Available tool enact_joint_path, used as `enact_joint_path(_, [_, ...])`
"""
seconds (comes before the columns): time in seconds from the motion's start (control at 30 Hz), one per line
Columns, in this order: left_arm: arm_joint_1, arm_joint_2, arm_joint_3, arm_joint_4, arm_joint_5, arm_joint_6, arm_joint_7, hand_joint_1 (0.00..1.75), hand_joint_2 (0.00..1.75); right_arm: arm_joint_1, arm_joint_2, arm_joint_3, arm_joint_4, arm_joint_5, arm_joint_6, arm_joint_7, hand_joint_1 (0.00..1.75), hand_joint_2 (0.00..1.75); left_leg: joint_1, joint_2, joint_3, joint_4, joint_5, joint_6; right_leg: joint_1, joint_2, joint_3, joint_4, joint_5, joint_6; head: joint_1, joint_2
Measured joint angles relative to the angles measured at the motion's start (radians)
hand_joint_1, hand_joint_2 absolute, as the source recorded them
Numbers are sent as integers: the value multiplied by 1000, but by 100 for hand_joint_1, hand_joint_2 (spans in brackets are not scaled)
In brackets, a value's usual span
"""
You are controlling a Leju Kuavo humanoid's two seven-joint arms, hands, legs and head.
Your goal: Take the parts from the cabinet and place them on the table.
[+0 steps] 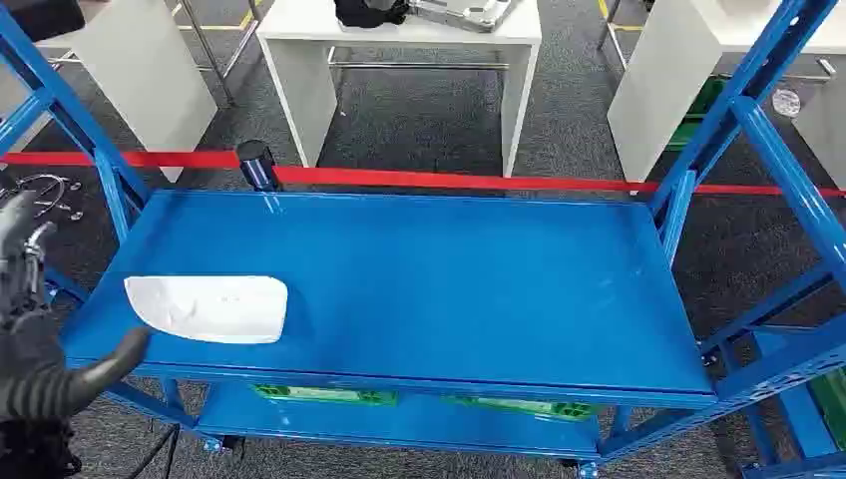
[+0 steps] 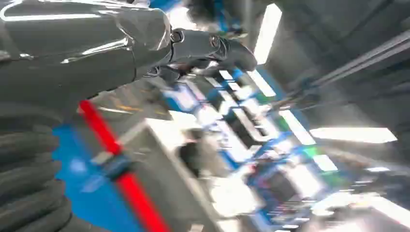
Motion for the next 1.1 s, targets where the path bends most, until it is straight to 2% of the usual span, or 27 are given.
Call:
enact_joint_path(0.03, [15, 1, 5, 7, -22, 4, 13, 0, 175, 1, 0, 0, 6, 0, 6, -2, 0, 0, 4, 0, -19, 27, 2, -3, 0, 0, 1, 0, -1, -1, 0, 0])
enact_joint_path(0.07, [30, 2, 10, 15, -51, 11, 19, 0, 175, 1, 0, 1, 11, 2, 7, -6, 0, 0, 8, 1, -13, 2, 28, -4, -1, 1, 2, 0, -3, 0, 0, 0])
enact_joint_path(0.1, [43, 5, 13, 21, -82, 16, 22, 0, 175, 1, 0, 1, 18, 5, 8, -11, 0, 0, 11, 2, 14, -59, 66, -4, -1, 3, 5, 0, -5, 2, 0, 0])
enact_joint_path(0.17, [62, 7, 21, 31, -125, 17, 24, 0, 175, 1, -1, 3, 26, 6, 10, -13, 0, 0, 12, 9, 104, -240, 151, 0, -1, 5, 14, 0, -11, 10, 0, 0])
enact_joint_path(0.2, [66, 10, 23, 40, -149, 17, 27, 0, 175, 0, -4, 4, 32, 7, 12, -14, 0, 0, 7, 10, 129, -283, 139, 4, 5, 5, 15, 1, -15, 15, 0, 0])
enact_joint_path(0.33, [94, 47, 13, 90, -282, 27, 67, 0, 175, -2, -12, 15, 42, 8, 25, -36, 0, 0, -4, 9, 131, -287, 142, 29, 2, 4, 17, -7, -15, 37, 0, 0])
enact_joint_path(0.37, [100, 58, 8, 95, -309, 37, 81, 0, 175, -1, -14, 20, 44, 11, 27, -43, 0, 0, 7, 9, 141, -302, 150, 41, 0, 3, 11, 2, -23, 39, 2, 0])
enact_joint_path(0.4, [101, 68, -2, 105, -337, 48, 99, 0, 175, -2, -18, 28, 49, 16, 30, -51, 0, 0, 3, 10, 145, -307, 150, 45, 1, 3, -1, 33, -40, 34, 3, 0])
enact_joint_path(0.47, [115, 88, -13, 120, -362, 45, 136, 0, 175, -1, -24, 37, 53, 22, 36, -55, 0, 0, 1, 10, 144, -307, 149, 52, 3, 3, -78, 186, -106, 20, 3, 0])
enact_joint_path(0.5, [127, 97, -19, 124, -370, 44, 146, 0, 175, 1, -26, 40, 56, 23, 37, -57, 0, 0, -1, 11, 144, -307, 148, 53, 4, 3, -114, 257, -130, 18, 3, 0])
enact_joint_path(0.53, [142, 107, -25, 129, -373, 38, 160, 0, 175, 6, -28, 47, 59, 25, 41, -61, 0, 0, -2, 11, 144, -307, 148, 54, 5, 3, -150, 323, -144, 23, 3, 0])
enact_joint_path(0.57, [152, 113, -28, 132, -377, 31, 168, 0, 175, 10, -31, 50, 59, 26, 44, -63, 0, 0, -2, 10, 145, -306, 147, 53, 5, 3, -151, 315, -133, 29, 3, 0])
enact_joint_path(0.6, [161, 121, -30, 135, -381, 24, 176, 0, 175, 13, -34, 53, 61, 27, 50, -64, 0, 0, -2, 8, 146, -306, 147, 53, 4, 3, -127, 259, -103, 40, 3, 0])
enact_joint_path(0.63, [170, 128, -33, 139, -383, 17, 180, 0, 175, 14, -36, 55, 63, 27, 56, -64, 0, 0, -2, 7, 147, -305, 146, 51, 3, 3, -95, 190, -74, 49, 3, 0])
enact_joint_path(0.67, [182, 139, -39, 143, -387, 9, 182, 0, 175, 18, -42, 56, 66, 26, 59, -64, 0, 0, -1, 6, 148, -301, 143, 46, 0, 2, -39, 76, -34, 57, 3, 0])
enact_joint_path(0.7, [190, 154, -46, 148, -389, 1, 182, 0, 175, 23, -45, 56, 66, 21, 59, -50, 0, 0, -6, 5, 146, -293, 138, 39, 1, 1, -11, 8, -18, 52, 4, 0])
enact_joint_path(0.73, [196, 171, -54, 156, -389, 0, 179, 0, 175, 27, -52, 56, 67, 15, 58, -27, 0, 0, -9, 3, 146, -287, 131, 32, 3, 4, -11, 9, -12, 36, 2, 0])
enact_joint_path(0.77, [199, 194, -62, 162, -389, 1, 173, 0, 175, 32, -52, 56, 67, 10, 58, 2, 0, 0, -9, 3, 148, -288, 130, 29, 7, 3, -10, 10, -12, 28, 0, 0])
enact_joint_path(0.83, [198, 237, -87, 182, -388, 4, 173, 0, 175, 45, -61, 50, 69, -5, 53, 80, 0, 0, -4, 2, 151, -291, 130, 23, 11, 3, -7, 10, -12, 14, 1, 0])
enact_joint_path(0.87, [198, 255, -100, 190, -388, 6, 173, 0, 175, 49, -63, 46, 70, -8, 53, 107, 0, 0, 0, 1, 150, -286, 126, 18, 2, 1, 2, 7, -8, 8, 2, 0])
enact_joint_path(0.9, [197, 274, -113, 196, -388, 7, 173, 0, 175, 55, -69, 44, 72, -13, 53, 124, 0, 0, 0, 4, 142, -262, 106, 12, 3, 1, 3, 7, -8, 7, 0, 0])
enact_joint_path(0.93, [192, 296, -122, 204, -388, 10, 173, 0, 175, 61, -72, 40, 73, -17, 51, 144, 0, 0, 1, 6, 110, -199, 65, 7, 3, 1, 3, 7, -8, 1, -4, 0])
enact_joint_path(1.0, [182, 326, -143, 225, -388, 11, 176, 0, 175, 66, -77, 32, 74, -22, 47, 171, 0, 0, 3, 7, 29, -26, -9, 0, 6, 1, 2, 7, -8, 1, -4, 0])
enact_joint_path(1.03, [180, 342, -153, 233, -388, 11, 178, 0, 175, 69, -78, 29, 75, -22, 45, 179, 0, 0, 3, 7, 0, 32, -21, 0, 9, 1, 2, 8, -9, -1, -4, 0])
enact_joint_path(1.07, [176, 353, -162, 241, -388, 11, 178, 0, 175, 70, -79, 27, 75, -23, 43, 184, 0, 0, 3, 7, -5, 38, -12, 2, 10, 2, 3, 8, -10, -2, -4, 0])
enact_joint_path(1.1, [172, 362, -167, 247, -388, 11, 180, 0, 175, 71, -79, 26, 75, -23, 43, 188, 0, 0, 2, 7, 13, -7, 21, 6, 13, 2, 6, 8, -11, -3, -4, 0])
